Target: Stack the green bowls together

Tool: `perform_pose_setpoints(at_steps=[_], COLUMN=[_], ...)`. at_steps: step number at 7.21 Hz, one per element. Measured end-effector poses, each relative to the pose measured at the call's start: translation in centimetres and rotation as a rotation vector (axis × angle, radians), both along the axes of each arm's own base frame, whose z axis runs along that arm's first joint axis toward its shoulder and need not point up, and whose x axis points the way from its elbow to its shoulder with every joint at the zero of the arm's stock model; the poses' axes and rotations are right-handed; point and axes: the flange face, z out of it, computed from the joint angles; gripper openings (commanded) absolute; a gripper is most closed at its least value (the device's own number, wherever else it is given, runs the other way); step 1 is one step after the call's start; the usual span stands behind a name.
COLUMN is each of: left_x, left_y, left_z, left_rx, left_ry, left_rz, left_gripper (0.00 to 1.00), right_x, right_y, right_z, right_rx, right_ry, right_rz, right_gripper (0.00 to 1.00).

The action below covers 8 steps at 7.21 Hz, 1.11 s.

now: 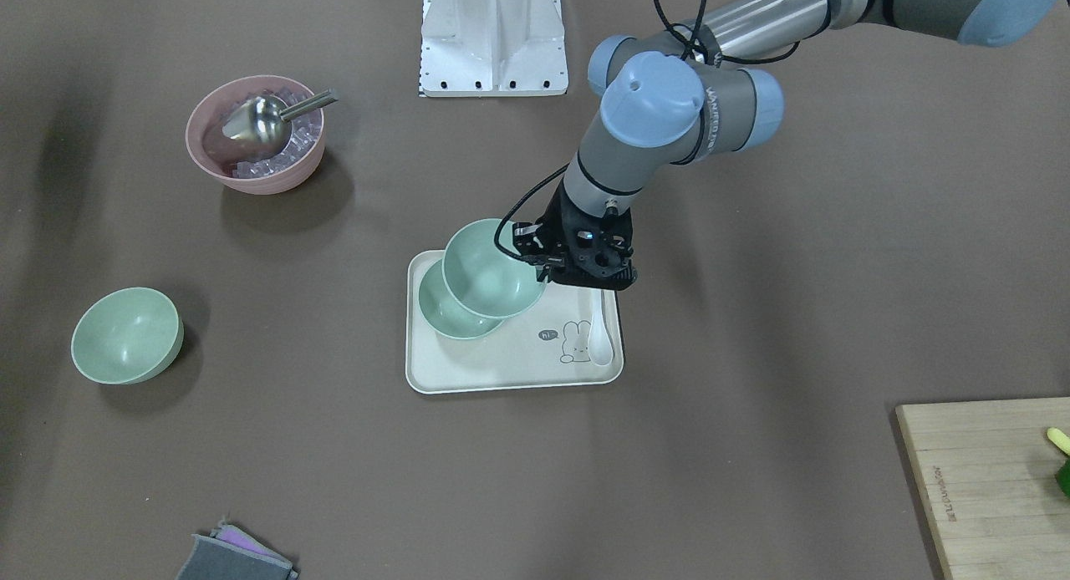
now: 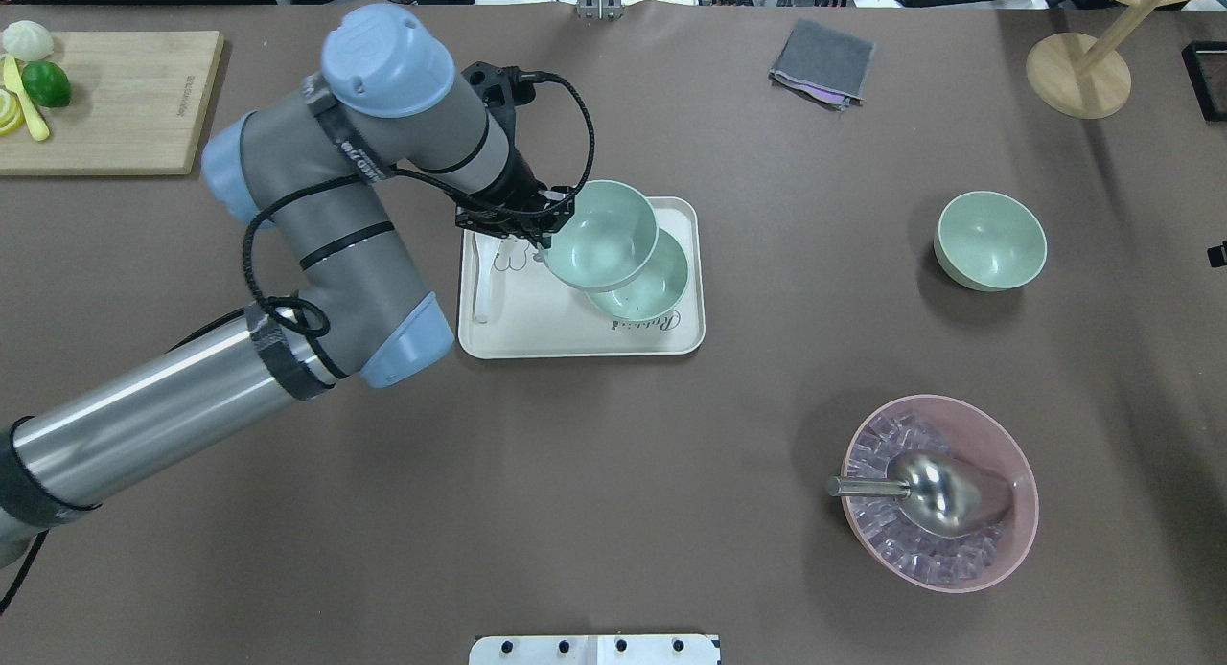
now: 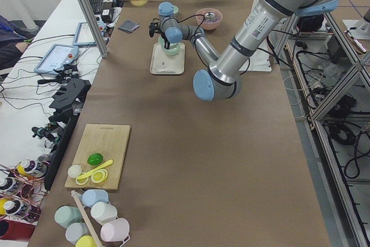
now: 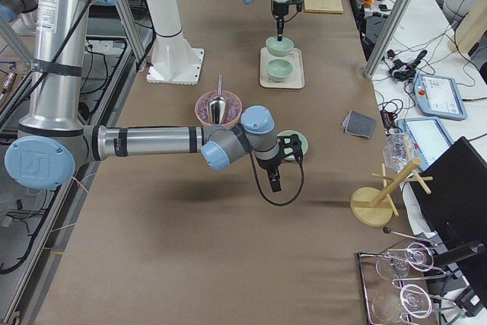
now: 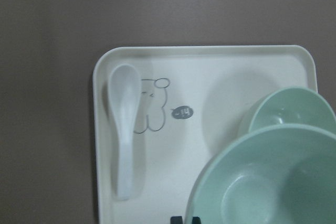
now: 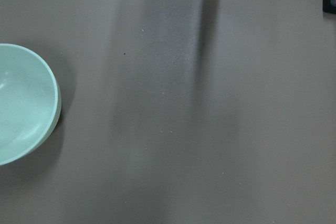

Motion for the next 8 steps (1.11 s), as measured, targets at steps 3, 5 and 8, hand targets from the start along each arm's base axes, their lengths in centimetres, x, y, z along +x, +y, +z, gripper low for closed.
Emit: perform_pose_setpoints(at_steps=[3,5,8], left_x=[4.2,5.5,5.8], left_y=[1.4,2.3,2.3], left_z=[-0.8,-0.4,0.0], left_rx=[-0.007,-0.003,-0.001], left_ry=[-0.029,-0.046,-0.055], left_rz=[-0.020,-0.033,-0.037], left_gripper=[0.00,0.00,0.00], right_x=[-0.1,-0.1,-0.1], right_y=[0.0,-0.1,-0.1], right_z=[0.0,0.0,0.0], right_rx=[0.000,0.001,0.000], right_ry=[0.001,0.001,0.002], right_rz=[-0.001,-0.001,-0.001], right_gripper=[1.00,1.00,1.00])
